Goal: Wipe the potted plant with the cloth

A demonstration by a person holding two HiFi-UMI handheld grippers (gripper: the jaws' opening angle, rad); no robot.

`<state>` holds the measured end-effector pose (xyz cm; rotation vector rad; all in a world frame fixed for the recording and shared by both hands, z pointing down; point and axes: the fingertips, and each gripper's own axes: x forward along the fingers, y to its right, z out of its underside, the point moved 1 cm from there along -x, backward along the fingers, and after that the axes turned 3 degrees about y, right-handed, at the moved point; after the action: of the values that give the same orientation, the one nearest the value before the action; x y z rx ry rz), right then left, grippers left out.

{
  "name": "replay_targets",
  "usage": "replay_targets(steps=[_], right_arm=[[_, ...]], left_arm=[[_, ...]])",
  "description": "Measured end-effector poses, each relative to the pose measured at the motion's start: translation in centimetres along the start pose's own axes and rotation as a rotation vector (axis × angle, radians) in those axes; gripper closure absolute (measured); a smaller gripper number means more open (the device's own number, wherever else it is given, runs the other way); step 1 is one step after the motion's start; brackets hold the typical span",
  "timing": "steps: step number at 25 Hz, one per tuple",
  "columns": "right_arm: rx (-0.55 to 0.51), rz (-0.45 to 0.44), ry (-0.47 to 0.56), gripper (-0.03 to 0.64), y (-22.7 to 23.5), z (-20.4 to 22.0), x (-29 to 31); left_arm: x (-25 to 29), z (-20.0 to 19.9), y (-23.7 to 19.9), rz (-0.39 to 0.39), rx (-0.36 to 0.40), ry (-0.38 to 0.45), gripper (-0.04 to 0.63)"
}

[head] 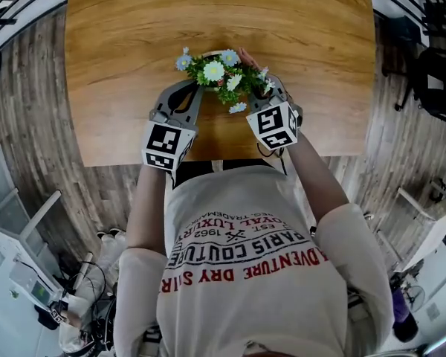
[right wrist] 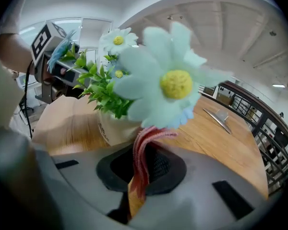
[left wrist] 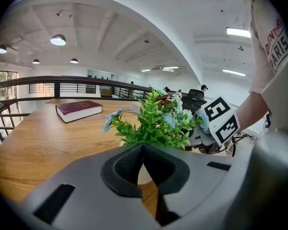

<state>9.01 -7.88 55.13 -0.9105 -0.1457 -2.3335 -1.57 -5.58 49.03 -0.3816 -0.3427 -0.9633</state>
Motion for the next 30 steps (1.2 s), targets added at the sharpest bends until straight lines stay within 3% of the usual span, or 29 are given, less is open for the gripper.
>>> replay_targets(steps=[5, 12, 19, 30], right_arm=[[0.002, 0.015, -0.025, 0.581, -0.9, 0.5, -0.4], [-0.025, 0.052, -0.062, 0.581, -2.0, 1.1, -1.1], [0.081, 0.115, -0.079, 0.581, -3.8, 0.9, -1.4], [0.278, 0.151, -0.087, 0.581, -7.4, -0.5, 0.1]], left_arm=[[0.2, 0.1, 0.3, 0.056, 0.027, 0.003, 0.578], [0.4, -0.1, 0.5, 0.133, -0.023, 0.02, 0.58], [0.2, -0.2, 0.3, 0.209, -0.063, 0.018, 0.58], [0.2, -0.1, 0.1, 0.339, 0.017, -0.006, 0.58]])
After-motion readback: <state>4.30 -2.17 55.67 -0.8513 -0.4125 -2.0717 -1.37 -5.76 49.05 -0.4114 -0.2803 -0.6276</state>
